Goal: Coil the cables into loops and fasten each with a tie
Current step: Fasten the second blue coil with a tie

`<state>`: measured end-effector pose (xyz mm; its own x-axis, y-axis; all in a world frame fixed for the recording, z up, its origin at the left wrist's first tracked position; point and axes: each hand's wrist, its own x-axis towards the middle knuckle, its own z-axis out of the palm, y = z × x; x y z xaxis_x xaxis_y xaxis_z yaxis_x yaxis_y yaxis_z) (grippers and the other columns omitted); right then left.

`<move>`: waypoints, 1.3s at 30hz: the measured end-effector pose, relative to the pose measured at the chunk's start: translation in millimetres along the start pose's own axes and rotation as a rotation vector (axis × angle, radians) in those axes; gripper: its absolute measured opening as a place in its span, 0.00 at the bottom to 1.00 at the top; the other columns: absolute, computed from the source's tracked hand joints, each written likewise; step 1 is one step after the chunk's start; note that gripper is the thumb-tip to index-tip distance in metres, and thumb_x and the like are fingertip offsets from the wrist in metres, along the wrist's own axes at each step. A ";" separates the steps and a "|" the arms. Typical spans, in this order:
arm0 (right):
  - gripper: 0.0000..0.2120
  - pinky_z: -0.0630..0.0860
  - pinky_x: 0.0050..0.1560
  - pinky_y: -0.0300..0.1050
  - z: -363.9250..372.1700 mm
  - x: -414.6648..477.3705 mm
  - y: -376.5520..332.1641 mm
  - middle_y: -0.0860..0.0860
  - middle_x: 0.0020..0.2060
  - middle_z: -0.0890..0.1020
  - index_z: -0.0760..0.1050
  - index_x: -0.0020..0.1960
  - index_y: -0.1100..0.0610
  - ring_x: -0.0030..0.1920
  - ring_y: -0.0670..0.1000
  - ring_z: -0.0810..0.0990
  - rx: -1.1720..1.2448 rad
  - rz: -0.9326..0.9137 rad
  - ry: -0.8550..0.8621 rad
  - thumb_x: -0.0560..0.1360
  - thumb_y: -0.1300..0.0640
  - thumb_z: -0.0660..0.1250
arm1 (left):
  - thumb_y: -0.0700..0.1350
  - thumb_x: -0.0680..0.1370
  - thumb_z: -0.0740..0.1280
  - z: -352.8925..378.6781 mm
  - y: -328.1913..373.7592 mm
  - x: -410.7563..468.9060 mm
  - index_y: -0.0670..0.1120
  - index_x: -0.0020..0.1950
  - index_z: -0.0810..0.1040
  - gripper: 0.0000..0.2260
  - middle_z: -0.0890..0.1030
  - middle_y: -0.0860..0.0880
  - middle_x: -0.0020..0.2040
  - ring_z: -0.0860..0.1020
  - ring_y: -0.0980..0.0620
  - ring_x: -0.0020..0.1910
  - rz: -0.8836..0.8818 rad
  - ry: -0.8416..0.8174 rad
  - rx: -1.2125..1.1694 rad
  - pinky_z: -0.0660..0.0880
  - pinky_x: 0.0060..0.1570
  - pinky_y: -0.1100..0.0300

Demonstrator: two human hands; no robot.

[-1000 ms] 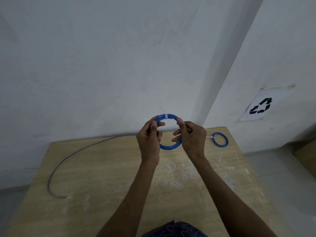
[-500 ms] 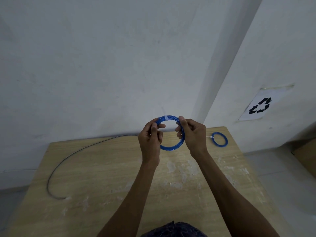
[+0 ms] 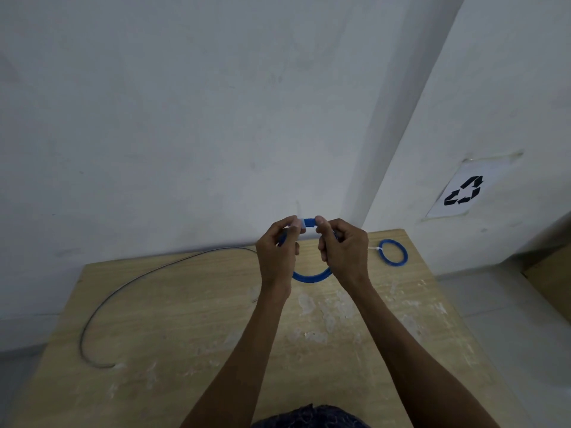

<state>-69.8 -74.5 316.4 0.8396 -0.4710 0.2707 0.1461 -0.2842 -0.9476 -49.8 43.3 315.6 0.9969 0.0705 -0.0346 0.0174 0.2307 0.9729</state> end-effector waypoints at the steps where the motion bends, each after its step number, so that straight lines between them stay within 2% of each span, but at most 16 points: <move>1: 0.16 0.73 0.26 0.40 -0.3 0.2 0.1 0.53 0.25 0.79 0.82 0.43 0.61 0.22 0.50 0.75 0.007 -0.002 -0.019 0.81 0.50 0.67 | 0.44 0.81 0.69 0.3 1.4 0.3 0.45 0.52 0.86 0.06 0.84 0.54 0.36 0.72 0.58 0.28 0.020 -0.011 0.012 0.70 0.28 0.65; 6: 0.16 0.76 0.31 0.43 0.1 1.1 2.8 0.51 0.31 0.83 0.83 0.48 0.58 0.28 0.51 0.80 -0.007 -0.030 0.020 0.82 0.47 0.66 | 0.43 0.81 0.70 3.8 6.5 -0.7 0.52 0.47 0.86 0.07 0.85 0.57 0.36 0.73 0.60 0.29 0.042 -0.006 0.005 0.70 0.30 0.67; 8: 0.14 0.78 0.34 0.46 0.9 3.0 4.3 0.49 0.30 0.82 0.84 0.49 0.57 0.30 0.48 0.80 -0.071 -0.071 0.073 0.81 0.47 0.67 | 0.43 0.81 0.70 3.9 6.6 -0.8 0.50 0.48 0.86 0.06 0.84 0.57 0.35 0.73 0.59 0.29 0.025 -0.022 -0.005 0.70 0.30 0.67; 11: 0.14 0.76 0.34 0.44 -0.8 3.4 3.1 0.47 0.29 0.81 0.85 0.47 0.56 0.29 0.46 0.78 -0.092 -0.106 0.066 0.81 0.48 0.68 | 0.46 0.79 0.73 0.3 7.1 0.7 0.51 0.48 0.86 0.02 0.82 0.57 0.35 0.75 0.56 0.33 0.016 -0.055 0.007 0.71 0.32 0.66; 13: 0.17 0.75 0.35 0.42 -3.7 4.1 -3.9 0.47 0.32 0.84 0.86 0.46 0.56 0.33 0.46 0.80 -0.040 -0.034 0.006 0.82 0.46 0.65 | 0.45 0.77 0.75 -2.2 7.1 1.4 0.50 0.49 0.86 0.02 0.82 0.55 0.35 0.75 0.56 0.33 0.018 -0.081 0.005 0.72 0.33 0.65; 16: 0.21 0.80 0.50 0.46 -7.3 19.5 -19.6 0.50 0.47 0.87 0.87 0.48 0.54 0.50 0.50 0.84 0.079 0.267 -0.106 0.80 0.40 0.64 | 0.42 0.77 0.74 -3.4 6.2 1.0 0.49 0.50 0.86 0.03 0.85 0.52 0.38 0.79 0.58 0.34 0.040 -0.149 0.028 0.75 0.35 0.66; 17: 0.20 0.79 0.56 0.49 -8.0 25.6 -24.2 0.51 0.49 0.87 0.87 0.48 0.54 0.53 0.51 0.83 0.084 0.321 -0.151 0.79 0.39 0.66 | 0.42 0.77 0.74 -3.0 6.1 -0.7 0.51 0.50 0.86 0.04 0.86 0.53 0.39 0.81 0.58 0.36 0.058 -0.184 0.045 0.76 0.38 0.65; 19: 0.16 0.78 0.61 0.52 -8.3 33.8 -30.7 0.53 0.49 0.88 0.87 0.48 0.57 0.52 0.53 0.84 0.073 0.315 -0.206 0.78 0.45 0.70 | 0.41 0.77 0.74 -1.1 6.3 -4.0 0.52 0.50 0.86 0.06 0.86 0.55 0.40 0.82 0.59 0.37 0.077 -0.227 0.056 0.77 0.39 0.66; 23: 0.08 0.77 0.58 0.46 -6.6 38.1 -31.1 0.54 0.46 0.87 0.87 0.44 0.58 0.52 0.51 0.85 0.088 0.235 -0.190 0.78 0.56 0.73 | 0.43 0.79 0.73 0.1 10.5 -3.1 0.46 0.53 0.87 0.05 0.85 0.55 0.36 0.78 0.61 0.31 0.026 -0.188 0.001 0.72 0.32 0.70; 27: 0.09 0.74 0.56 0.42 -2.4 44.3 -19.4 0.49 0.51 0.81 0.86 0.46 0.62 0.53 0.48 0.81 -0.014 0.188 -0.153 0.78 0.56 0.73 | 0.43 0.79 0.73 -0.8 6.4 -2.0 0.53 0.46 0.88 0.05 0.83 0.46 0.35 0.72 0.56 0.28 -0.006 -0.195 -0.008 0.69 0.29 0.66; 29: 0.08 0.75 0.57 0.44 0.2 45.6 -16.5 0.49 0.51 0.80 0.86 0.47 0.62 0.54 0.49 0.80 -0.043 0.174 -0.162 0.77 0.56 0.73 | 0.43 0.79 0.73 -2.6 3.9 -3.5 0.51 0.47 0.88 0.05 0.85 0.50 0.35 0.70 0.56 0.28 -0.046 -0.193 -0.017 0.68 0.28 0.66; 31: 0.08 0.76 0.54 0.41 -2.3 43.4 -15.6 0.49 0.49 0.82 0.87 0.47 0.59 0.51 0.47 0.81 -0.068 0.167 -0.202 0.78 0.54 0.73 | 0.43 0.79 0.72 -2.4 -0.7 -1.9 0.49 0.47 0.88 0.05 0.82 0.54 0.31 0.69 0.58 0.28 -0.083 -0.193 -0.012 0.66 0.29 0.67; 33: 0.13 0.78 0.49 0.40 -13.0 37.6 -13.6 0.48 0.47 0.86 0.86 0.50 0.57 0.47 0.45 0.83 -0.068 0.222 -0.217 0.78 0.48 0.72 | 0.44 0.81 0.70 -0.3 -7.5 2.7 0.49 0.45 0.88 0.08 0.76 0.51 0.31 0.67 0.58 0.30 -0.124 -0.168 -0.020 0.63 0.29 0.66; 35: 0.16 0.83 0.49 0.44 -32.8 30.0 -4.7 0.50 0.47 0.87 0.84 0.55 0.56 0.47 0.48 0.86 -0.018 0.346 -0.212 0.78 0.44 0.70 | 0.43 0.83 0.67 4.8 -15.7 11.3 0.47 0.48 0.88 0.09 0.72 0.46 0.35 0.67 0.56 0.32 -0.159 -0.151 -0.049 0.63 0.30 0.65; 37: 0.13 0.84 0.52 0.48 -56.6 19.5 11.8 0.53 0.49 0.88 0.82 0.59 0.56 0.49 0.53 0.87 0.070 0.449 -0.245 0.79 0.49 0.70 | 0.42 0.84 0.64 14.6 -24.5 18.5 0.46 0.52 0.86 0.11 0.77 0.44 0.40 0.70 0.56 0.35 -0.180 -0.162 -0.082 0.66 0.33 0.64; 39: 0.13 0.84 0.54 0.50 -79.3 11.8 32.8 0.56 0.50 0.88 0.80 0.62 0.58 0.51 0.56 0.88 0.175 0.498 -0.241 0.78 0.60 0.72 | 0.42 0.85 0.62 28.3 -36.9 24.2 0.50 0.53 0.85 0.12 0.82 0.46 0.45 0.74 0.56 0.39 -0.203 -0.218 -0.075 0.71 0.40 0.61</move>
<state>-96.6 -155.7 302.1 0.9217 -0.3032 -0.2420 -0.2300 0.0753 -0.9703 -24.1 9.0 285.4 0.9668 -0.1921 -0.1687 0.2202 0.2904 0.9312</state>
